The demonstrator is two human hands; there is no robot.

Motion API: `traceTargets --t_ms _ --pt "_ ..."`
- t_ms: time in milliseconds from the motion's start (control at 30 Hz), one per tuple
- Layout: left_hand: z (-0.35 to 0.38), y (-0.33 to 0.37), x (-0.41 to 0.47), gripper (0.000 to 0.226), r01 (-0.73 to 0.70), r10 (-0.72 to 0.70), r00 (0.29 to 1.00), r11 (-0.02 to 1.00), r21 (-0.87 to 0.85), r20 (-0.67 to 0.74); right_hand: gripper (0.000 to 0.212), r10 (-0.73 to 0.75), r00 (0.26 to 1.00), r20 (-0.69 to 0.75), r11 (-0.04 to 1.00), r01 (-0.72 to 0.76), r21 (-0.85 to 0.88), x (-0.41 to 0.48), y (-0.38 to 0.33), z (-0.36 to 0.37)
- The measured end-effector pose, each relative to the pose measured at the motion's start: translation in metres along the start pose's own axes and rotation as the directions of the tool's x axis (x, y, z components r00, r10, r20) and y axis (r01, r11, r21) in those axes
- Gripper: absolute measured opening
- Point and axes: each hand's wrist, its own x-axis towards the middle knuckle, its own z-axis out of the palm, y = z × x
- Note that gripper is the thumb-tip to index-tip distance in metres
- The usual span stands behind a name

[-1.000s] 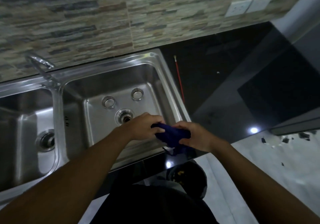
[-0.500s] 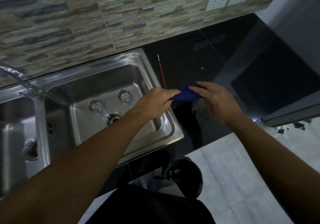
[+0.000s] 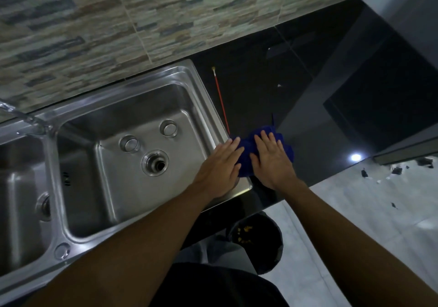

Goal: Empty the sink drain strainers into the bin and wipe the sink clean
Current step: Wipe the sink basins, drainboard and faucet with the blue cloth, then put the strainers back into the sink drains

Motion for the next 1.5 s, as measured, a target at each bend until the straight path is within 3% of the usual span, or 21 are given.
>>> traceTargets --t_ms 267,567,733,800,867,967,1167,1367,1500 --pt "0.023 0.006 0.030 0.082 0.143 -0.163 0.966 0.983 0.112 0.199 0.065 -0.125 0.992 -0.020 0.971 0.118 -0.209 0.007 0.049 0.017" --pt "0.034 0.015 0.032 0.085 0.201 -0.212 0.948 0.977 0.070 0.236 0.063 -0.122 0.993 0.004 0.965 0.119 -0.233 0.009 0.056 0.017" --pt "0.009 0.014 0.047 0.079 0.257 -0.201 0.908 0.960 -0.109 0.367 0.062 -0.030 0.996 0.084 0.978 0.047 -0.203 0.017 0.038 0.003" --pt "-0.001 0.005 0.037 0.065 0.263 -0.179 0.934 0.931 -0.255 0.310 0.066 0.009 0.998 0.057 0.982 0.002 -0.189 0.016 0.021 -0.003" --pt "-0.008 -0.007 0.014 0.052 0.256 -0.214 0.964 0.900 -0.353 0.155 0.069 -0.010 0.999 -0.045 0.991 0.004 -0.137 0.008 -0.001 -0.005" --pt "-0.016 -0.033 -0.023 0.047 0.231 -0.261 0.965 0.903 -0.361 -0.036 0.066 -0.154 0.982 -0.108 0.988 0.153 -0.016 -0.008 -0.039 0.005" --pt "-0.035 -0.117 -0.109 0.045 0.348 -0.368 0.930 0.896 -0.276 -0.020 0.061 -0.337 0.941 -0.030 0.937 0.338 0.088 -0.012 -0.118 0.052" --pt "-0.069 -0.205 -0.193 0.044 0.502 -0.520 0.852 0.844 -0.188 -0.063 0.062 -0.382 0.923 0.051 0.924 0.380 0.039 0.008 -0.194 0.101" --pt "-0.089 -0.254 -0.232 0.047 0.526 -0.535 0.836 0.844 -0.100 -0.122 0.065 -0.369 0.919 0.139 0.928 0.371 0.014 0.029 -0.230 0.121"
